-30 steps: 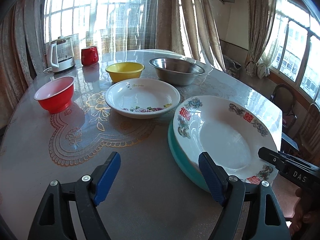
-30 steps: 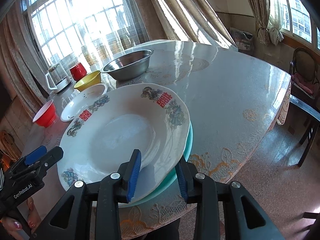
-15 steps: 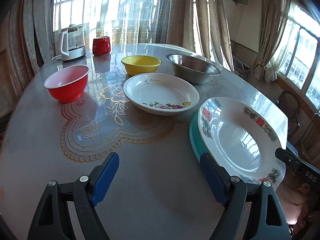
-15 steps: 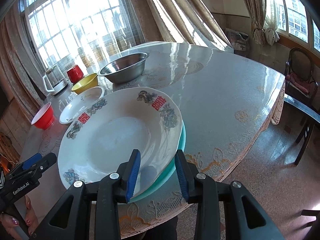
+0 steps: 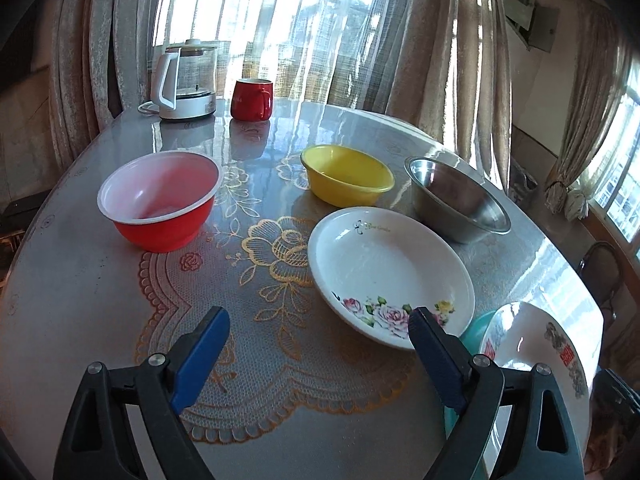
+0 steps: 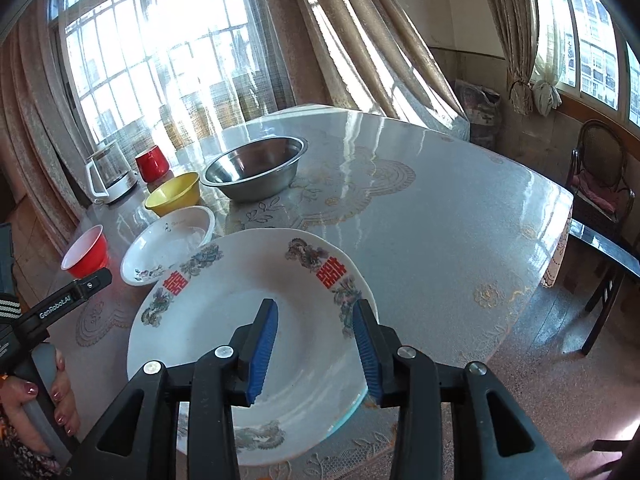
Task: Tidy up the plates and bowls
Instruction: 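Move the right tool to the white floral dish and grip its rim, then lift the floral dish with the right tool toward the plate stack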
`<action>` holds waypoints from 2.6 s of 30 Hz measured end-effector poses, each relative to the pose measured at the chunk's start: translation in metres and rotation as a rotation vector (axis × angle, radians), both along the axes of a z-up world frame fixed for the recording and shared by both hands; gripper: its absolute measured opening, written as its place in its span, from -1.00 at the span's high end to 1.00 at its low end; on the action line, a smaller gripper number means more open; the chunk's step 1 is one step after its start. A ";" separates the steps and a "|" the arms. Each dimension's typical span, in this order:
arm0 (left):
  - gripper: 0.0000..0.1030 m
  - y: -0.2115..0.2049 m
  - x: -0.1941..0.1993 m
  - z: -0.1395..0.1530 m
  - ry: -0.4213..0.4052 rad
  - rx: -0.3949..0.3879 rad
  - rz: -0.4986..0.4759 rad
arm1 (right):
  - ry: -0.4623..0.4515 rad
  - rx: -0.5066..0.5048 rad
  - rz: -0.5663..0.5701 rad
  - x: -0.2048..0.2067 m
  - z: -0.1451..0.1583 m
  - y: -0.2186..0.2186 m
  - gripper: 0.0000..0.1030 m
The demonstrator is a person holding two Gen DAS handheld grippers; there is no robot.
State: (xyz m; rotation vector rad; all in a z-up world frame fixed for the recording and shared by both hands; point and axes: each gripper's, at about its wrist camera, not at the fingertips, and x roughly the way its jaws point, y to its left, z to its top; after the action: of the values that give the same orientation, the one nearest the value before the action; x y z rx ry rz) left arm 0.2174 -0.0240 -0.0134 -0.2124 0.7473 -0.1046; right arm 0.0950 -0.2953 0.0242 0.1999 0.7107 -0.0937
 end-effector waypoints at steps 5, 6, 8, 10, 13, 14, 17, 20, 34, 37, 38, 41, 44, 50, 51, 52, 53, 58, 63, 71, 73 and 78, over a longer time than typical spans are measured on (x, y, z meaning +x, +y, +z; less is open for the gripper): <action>-0.78 0.007 0.016 -0.008 0.029 -0.040 0.021 | 0.029 -0.015 0.050 0.030 0.004 0.019 0.23; -0.78 0.008 0.017 -0.010 0.036 -0.043 0.017 | 0.039 -0.017 0.055 0.037 0.005 0.022 0.23; -0.78 0.010 0.019 -0.013 0.047 -0.043 0.009 | 0.055 -0.019 0.072 0.051 0.005 0.030 0.23; -0.78 0.010 0.020 -0.013 0.051 -0.052 0.001 | 0.082 -0.018 0.092 0.068 0.005 0.037 0.23; -0.78 0.008 0.022 -0.013 0.045 -0.035 -0.009 | 0.109 -0.011 0.113 0.095 0.004 0.049 0.23; -0.77 0.007 0.023 -0.013 0.041 -0.022 -0.013 | 0.118 -0.011 0.114 0.104 0.004 0.052 0.23; -0.73 0.006 0.026 -0.015 0.036 -0.002 -0.022 | 0.138 0.005 0.130 0.128 0.003 0.061 0.23; -0.65 0.005 0.031 -0.020 0.067 -0.037 -0.058 | 0.159 -0.007 0.149 0.150 -0.001 0.072 0.23; -0.55 0.011 0.041 -0.027 0.102 -0.047 -0.052 | 0.314 0.013 0.199 0.213 -0.039 0.084 0.26; -0.46 0.012 0.042 -0.027 0.101 -0.049 -0.052 | 0.331 0.032 0.212 0.217 -0.044 0.086 0.40; -0.36 0.012 0.042 -0.027 0.101 -0.050 -0.052 | 0.338 0.042 0.219 0.218 -0.046 0.086 0.45; -0.21 0.012 0.043 -0.027 0.098 -0.063 -0.073 | 0.346 0.072 0.217 0.221 -0.051 0.088 0.52; -0.10 0.013 0.043 -0.027 0.098 -0.068 -0.079 | 0.345 0.042 0.209 0.221 -0.051 0.095 0.52; 0.02 0.015 0.045 -0.027 0.105 -0.049 -0.081 | 0.354 0.106 0.224 0.219 -0.051 0.101 0.52; 0.01 0.015 0.045 -0.027 0.106 -0.047 -0.084 | 0.354 0.110 0.224 0.218 -0.051 0.102 0.51; -0.04 0.015 0.044 -0.027 0.106 -0.044 -0.084 | 0.351 0.103 0.225 0.217 -0.051 0.104 0.51; -0.08 0.015 0.044 -0.027 0.105 -0.038 -0.083 | 0.348 0.084 0.231 0.217 -0.051 0.106 0.50; -0.08 0.013 0.043 -0.027 0.107 -0.013 -0.080 | 0.355 0.028 0.247 0.219 -0.051 0.115 0.47; 0.24 0.011 0.043 -0.027 0.117 -0.036 -0.134 | 0.337 0.002 0.255 0.217 -0.052 0.118 0.46; 0.33 0.022 0.046 -0.027 0.118 -0.017 -0.087 | 0.327 0.105 0.274 0.206 -0.045 0.122 0.56; 0.33 0.032 0.049 -0.028 0.126 -0.056 -0.067 | 0.315 0.159 0.280 0.202 -0.044 0.121 0.56; 0.33 0.041 0.051 -0.028 0.133 -0.077 -0.044 | 0.321 0.178 0.312 0.201 -0.045 0.133 0.51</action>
State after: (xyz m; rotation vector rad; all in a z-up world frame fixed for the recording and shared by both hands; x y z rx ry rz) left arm 0.2681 0.0172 -0.0414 -0.2784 0.8811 -0.1619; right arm 0.2964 -0.1621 -0.0205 0.2441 1.0634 0.2414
